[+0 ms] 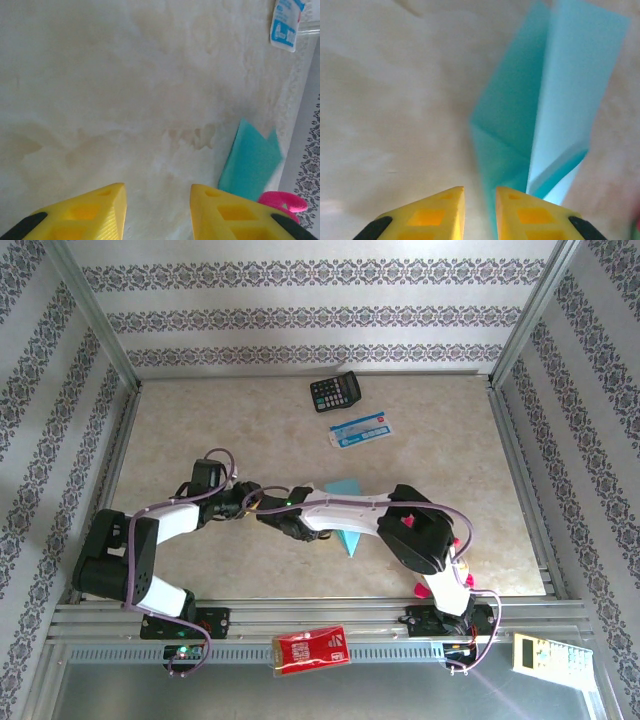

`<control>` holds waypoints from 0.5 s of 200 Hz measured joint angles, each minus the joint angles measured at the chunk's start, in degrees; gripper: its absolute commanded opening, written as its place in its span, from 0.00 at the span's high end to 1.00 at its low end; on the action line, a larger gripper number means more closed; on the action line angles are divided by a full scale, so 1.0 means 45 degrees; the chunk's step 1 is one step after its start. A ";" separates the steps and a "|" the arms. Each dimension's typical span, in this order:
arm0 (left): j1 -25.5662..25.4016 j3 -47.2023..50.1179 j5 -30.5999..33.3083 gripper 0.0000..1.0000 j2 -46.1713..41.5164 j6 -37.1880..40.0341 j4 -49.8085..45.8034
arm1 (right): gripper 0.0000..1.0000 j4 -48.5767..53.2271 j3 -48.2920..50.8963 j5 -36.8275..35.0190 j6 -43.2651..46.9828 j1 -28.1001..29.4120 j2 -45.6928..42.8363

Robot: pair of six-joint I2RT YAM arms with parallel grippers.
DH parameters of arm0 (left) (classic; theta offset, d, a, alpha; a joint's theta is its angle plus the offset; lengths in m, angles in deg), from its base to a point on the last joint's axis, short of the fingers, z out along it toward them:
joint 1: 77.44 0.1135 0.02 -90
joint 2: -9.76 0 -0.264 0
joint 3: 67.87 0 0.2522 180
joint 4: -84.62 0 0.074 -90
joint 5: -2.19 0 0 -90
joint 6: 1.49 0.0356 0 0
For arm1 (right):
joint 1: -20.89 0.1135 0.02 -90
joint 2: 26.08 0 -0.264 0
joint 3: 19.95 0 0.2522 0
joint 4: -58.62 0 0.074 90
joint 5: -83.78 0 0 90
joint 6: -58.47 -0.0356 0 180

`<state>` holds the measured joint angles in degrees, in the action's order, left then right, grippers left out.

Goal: Fold a paper plane with a square sheet of paper (pick it up from the middle)
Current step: Turn over the paper at the center of the table.

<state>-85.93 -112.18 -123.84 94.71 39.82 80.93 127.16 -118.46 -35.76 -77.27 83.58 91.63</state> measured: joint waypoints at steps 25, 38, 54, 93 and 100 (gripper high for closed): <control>-0.0039 0.0665 -0.0510 0.62 -0.0005 -0.0510 0.0699 | 0.75 -0.0835 0.0068 0.1107 -0.0029 0.0102 -0.0631; -0.0267 0.0903 -0.0646 0.63 -0.0039 -0.0763 0.0831 | 0.76 -0.1554 0.0899 0.1787 0.0131 0.0053 -0.1729; -0.1205 0.1039 -0.0651 0.68 -0.0296 -0.1069 0.0879 | 0.77 -0.2336 0.2550 0.2929 0.0403 -0.0325 -0.3876; -0.4828 0.0253 -0.0321 0.81 -0.0442 -0.1622 0.1107 | 0.85 -0.4886 0.6980 0.6241 0.1336 -0.3934 -0.8116; -0.5294 -0.0068 -0.0233 0.83 -0.0301 -0.1671 0.1117 | 0.86 -0.5328 0.7718 0.6790 0.1462 -0.4585 -0.8364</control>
<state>-109.75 -112.49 -124.89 93.35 32.30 85.96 103.18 -83.73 -5.20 -70.69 62.95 53.99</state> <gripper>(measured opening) 0.201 0.159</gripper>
